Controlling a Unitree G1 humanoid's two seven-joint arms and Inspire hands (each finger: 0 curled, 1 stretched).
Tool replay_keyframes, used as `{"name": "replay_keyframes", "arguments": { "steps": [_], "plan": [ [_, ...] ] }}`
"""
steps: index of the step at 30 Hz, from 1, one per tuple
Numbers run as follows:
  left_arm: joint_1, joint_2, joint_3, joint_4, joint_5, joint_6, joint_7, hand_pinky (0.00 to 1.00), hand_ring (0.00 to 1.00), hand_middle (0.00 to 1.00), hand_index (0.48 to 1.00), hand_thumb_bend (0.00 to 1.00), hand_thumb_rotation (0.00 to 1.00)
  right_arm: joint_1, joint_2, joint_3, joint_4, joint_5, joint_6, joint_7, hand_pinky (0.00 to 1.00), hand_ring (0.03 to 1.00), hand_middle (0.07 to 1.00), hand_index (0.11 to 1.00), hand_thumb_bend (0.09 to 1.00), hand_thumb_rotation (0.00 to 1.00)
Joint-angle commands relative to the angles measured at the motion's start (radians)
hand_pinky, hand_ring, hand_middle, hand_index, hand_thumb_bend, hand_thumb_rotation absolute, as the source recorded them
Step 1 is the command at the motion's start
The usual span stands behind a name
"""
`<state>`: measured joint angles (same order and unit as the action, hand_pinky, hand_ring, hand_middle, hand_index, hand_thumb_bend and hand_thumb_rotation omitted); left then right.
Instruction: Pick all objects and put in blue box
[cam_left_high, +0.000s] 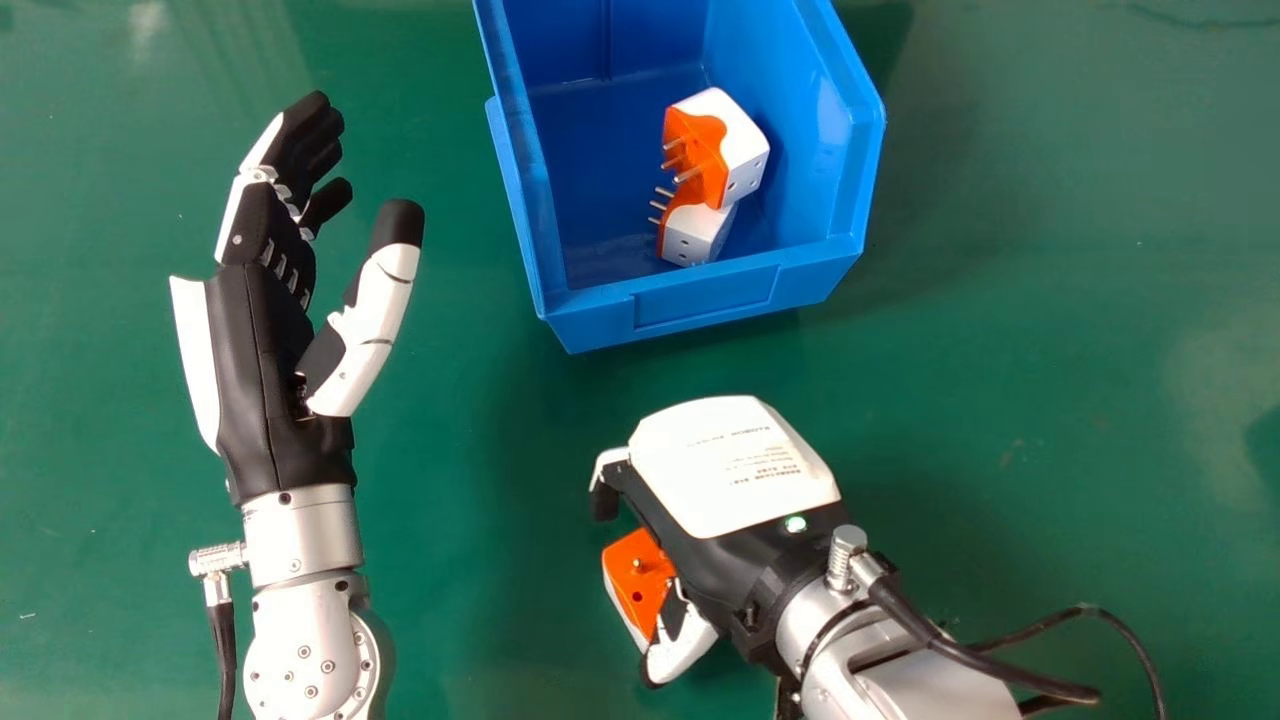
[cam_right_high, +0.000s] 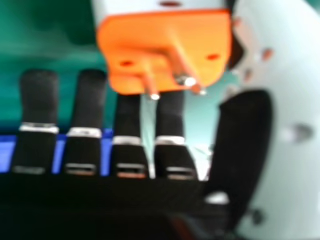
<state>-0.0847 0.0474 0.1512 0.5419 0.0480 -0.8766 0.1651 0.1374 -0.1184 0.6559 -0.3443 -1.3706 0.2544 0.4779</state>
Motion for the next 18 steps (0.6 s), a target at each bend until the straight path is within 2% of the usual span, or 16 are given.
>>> {"name": "replay_keyframes", "arguments": {
  "steps": [1,4,5,9,18],
  "plan": [
    [0.0,-0.002,-0.003,-0.018,0.01,-0.006,0.0,0.82,0.85,0.84,0.809,0.64,0.48,0.008,0.012,0.017,0.006,0.014,-0.004,-0.024,0.26,0.432,0.588,0.573,0.598,0.01],
    [0.001,-0.004,-0.004,-0.02,0.003,-0.003,-0.003,0.82,0.85,0.84,0.808,0.63,0.48,0.0,0.008,0.018,0.014,0.015,-0.003,-0.016,0.23,0.378,0.511,0.542,0.561,0.0],
    [0.0,-0.005,-0.004,-0.02,-0.001,-0.002,-0.006,0.82,0.85,0.84,0.808,0.63,0.48,0.0,0.007,0.019,0.017,0.015,-0.002,-0.021,0.23,0.378,0.511,0.542,0.561,0.0],
    [-0.002,-0.001,-0.003,-0.021,0.012,-0.005,0.001,0.83,0.85,0.84,0.809,0.64,0.47,-0.008,0.004,0.02,0.024,0.015,0.001,-0.001,0.22,0.364,0.487,0.528,0.547,0.0],
    [0.001,-0.002,-0.003,-0.029,0.011,0.0,0.002,0.82,0.85,0.84,0.806,0.63,0.48,-0.025,0.009,0.019,0.032,0.027,0.011,0.041,0.24,0.377,0.439,0.518,0.53,0.0]
  ]
}}
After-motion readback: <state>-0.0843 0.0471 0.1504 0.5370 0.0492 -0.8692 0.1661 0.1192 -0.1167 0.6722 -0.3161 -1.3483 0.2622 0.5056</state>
